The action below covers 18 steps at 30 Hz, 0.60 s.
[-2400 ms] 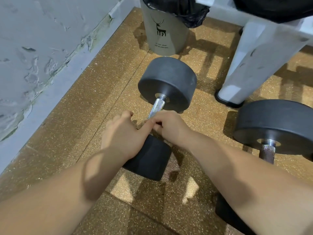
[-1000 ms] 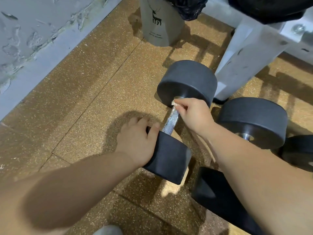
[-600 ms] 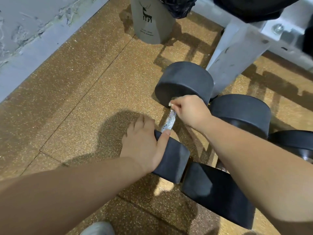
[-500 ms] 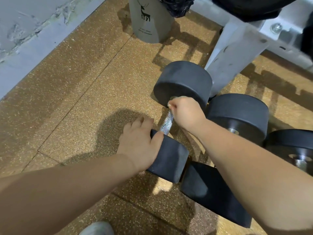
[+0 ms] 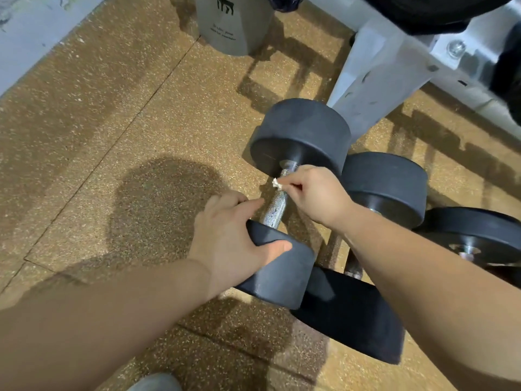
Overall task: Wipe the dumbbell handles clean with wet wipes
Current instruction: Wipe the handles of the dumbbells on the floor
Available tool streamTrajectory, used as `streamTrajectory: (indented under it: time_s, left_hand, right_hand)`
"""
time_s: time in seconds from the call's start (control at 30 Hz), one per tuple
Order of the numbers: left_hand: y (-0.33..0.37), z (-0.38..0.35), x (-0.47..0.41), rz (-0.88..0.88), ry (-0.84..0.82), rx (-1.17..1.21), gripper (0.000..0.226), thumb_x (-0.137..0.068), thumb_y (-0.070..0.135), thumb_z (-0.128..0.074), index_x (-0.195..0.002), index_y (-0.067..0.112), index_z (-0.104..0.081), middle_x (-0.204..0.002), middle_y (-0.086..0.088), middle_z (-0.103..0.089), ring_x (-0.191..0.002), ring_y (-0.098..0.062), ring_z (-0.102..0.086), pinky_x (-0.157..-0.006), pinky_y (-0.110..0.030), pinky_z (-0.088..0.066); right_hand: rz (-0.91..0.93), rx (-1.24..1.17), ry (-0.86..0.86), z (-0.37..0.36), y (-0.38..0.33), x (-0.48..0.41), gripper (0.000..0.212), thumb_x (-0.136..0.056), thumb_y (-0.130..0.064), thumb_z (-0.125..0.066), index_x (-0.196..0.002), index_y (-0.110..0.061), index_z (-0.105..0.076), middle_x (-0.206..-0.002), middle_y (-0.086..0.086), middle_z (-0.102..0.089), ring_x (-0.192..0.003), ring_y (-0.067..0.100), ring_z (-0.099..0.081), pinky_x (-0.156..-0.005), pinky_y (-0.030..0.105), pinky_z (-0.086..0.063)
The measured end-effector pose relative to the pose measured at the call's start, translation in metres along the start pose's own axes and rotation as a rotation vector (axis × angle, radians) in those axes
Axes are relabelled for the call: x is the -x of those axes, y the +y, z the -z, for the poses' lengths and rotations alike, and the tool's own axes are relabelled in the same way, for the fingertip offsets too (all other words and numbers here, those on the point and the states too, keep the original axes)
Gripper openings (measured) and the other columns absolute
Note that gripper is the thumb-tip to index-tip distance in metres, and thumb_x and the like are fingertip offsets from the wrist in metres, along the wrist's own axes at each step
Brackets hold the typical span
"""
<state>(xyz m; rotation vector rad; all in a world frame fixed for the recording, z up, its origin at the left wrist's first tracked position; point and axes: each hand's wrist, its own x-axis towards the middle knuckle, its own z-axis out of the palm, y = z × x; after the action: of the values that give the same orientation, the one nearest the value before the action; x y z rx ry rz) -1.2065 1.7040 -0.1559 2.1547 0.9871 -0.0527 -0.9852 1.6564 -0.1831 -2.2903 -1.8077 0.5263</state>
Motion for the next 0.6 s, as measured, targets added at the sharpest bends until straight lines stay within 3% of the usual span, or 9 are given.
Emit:
streamTrajectory:
  time_s: [0.07, 0.17, 0.27, 0.33, 0.4, 0.47, 0.53, 0.6]
  left_hand:
    - [0.002, -0.004, -0.002, -0.02, 0.027, -0.018, 0.103, -0.056, 0.093, -0.044, -0.139, 0.034, -0.057, -0.121, 0.01, -0.05, -0.119, -0.019, -0.042, -0.104, -0.038, -0.035]
    - [0.004, -0.01, 0.0, -0.034, 0.09, 0.003, 0.106, -0.052, 0.094, -0.046, -0.133, 0.028, -0.063, -0.115, 0.007, -0.052, -0.113, -0.024, -0.048, -0.102, -0.039, -0.038]
    - [0.011, -0.011, 0.0, 0.058, 0.003, 0.001, 0.119, -0.048, 0.098, -0.043, -0.146, 0.031, -0.047, -0.141, 0.001, -0.04, -0.133, -0.028, -0.036, -0.116, -0.044, -0.027]
    - [0.016, -0.01, -0.002, 0.133, -0.093, 0.038, 0.116, -0.057, 0.095, -0.042, -0.154, 0.032, -0.029, -0.163, -0.004, -0.015, -0.149, -0.033, -0.017, -0.122, -0.054, -0.015]
    - [0.018, -0.009, -0.003, 0.164, -0.169, 0.106, 0.101, -0.071, 0.081, -0.04, -0.157, 0.032, -0.02, -0.168, -0.006, 0.002, -0.153, -0.035, -0.009, -0.123, -0.053, -0.014]
    - [0.018, -0.008, -0.003, 0.164, -0.202, 0.114, 0.094, -0.076, 0.068, -0.036, -0.159, 0.029, -0.015, -0.169, -0.008, 0.005, -0.153, -0.036, -0.009, -0.122, -0.048, -0.017]
    - [0.017, -0.006, -0.002, 0.153, -0.218, 0.104, 0.088, -0.086, 0.063, -0.042, -0.161, 0.028, -0.011, -0.169, -0.008, 0.005, -0.154, -0.034, -0.006, -0.122, -0.047, -0.015]
    - [0.017, -0.006, 0.0, 0.136, -0.224, 0.103, 0.082, -0.094, 0.058, -0.047, -0.161, 0.029, -0.009, -0.169, -0.005, 0.006, -0.154, -0.032, -0.004, -0.122, -0.047, -0.014]
  right_hand:
    - [0.112, -0.018, -0.094, 0.003, -0.003, 0.011, 0.012, -0.089, -0.018, -0.072, -0.098, -0.016, -0.08, -0.088, -0.001, -0.071, -0.082, 0.014, -0.063, -0.078, 0.023, -0.046]
    - [0.154, 0.091, -0.15, 0.009, -0.008, 0.008, 0.009, -0.088, -0.018, -0.069, -0.089, -0.018, -0.078, -0.087, -0.001, -0.068, -0.083, 0.021, -0.064, -0.076, 0.031, -0.052]
    - [0.008, 0.226, -0.058, 0.012, -0.005, -0.006, 0.021, -0.093, -0.019, -0.059, -0.075, -0.015, -0.068, -0.079, 0.005, -0.059, -0.077, 0.03, -0.059, -0.064, 0.039, -0.046]
    - [-0.073, 0.237, 0.01, 0.01, -0.008, -0.008, 0.028, -0.095, -0.02, -0.055, -0.068, -0.016, -0.057, -0.074, 0.005, -0.051, -0.072, 0.033, -0.056, -0.057, 0.036, -0.035]
    - [-0.112, 0.199, 0.035, 0.004, -0.013, 0.0, 0.021, -0.094, -0.019, -0.058, -0.077, -0.013, -0.069, -0.078, 0.009, -0.058, -0.076, 0.035, -0.059, -0.06, 0.036, -0.042]
    - [-0.023, 0.117, -0.008, 0.0, -0.015, 0.015, 0.015, -0.09, -0.019, -0.064, -0.093, -0.014, -0.079, -0.085, 0.009, -0.07, -0.083, 0.033, -0.065, -0.07, 0.04, -0.053]
    - [0.101, 0.054, -0.084, 0.002, -0.015, 0.026, 0.016, -0.089, -0.019, -0.068, -0.099, -0.017, -0.079, -0.09, 0.005, -0.073, -0.085, 0.028, -0.067, -0.075, 0.039, -0.056]
    - [0.112, 0.085, -0.097, 0.007, -0.013, 0.026, 0.017, -0.09, -0.019, -0.068, -0.104, -0.019, -0.079, -0.094, 0.004, -0.073, -0.087, 0.028, -0.067, -0.078, 0.037, -0.055]
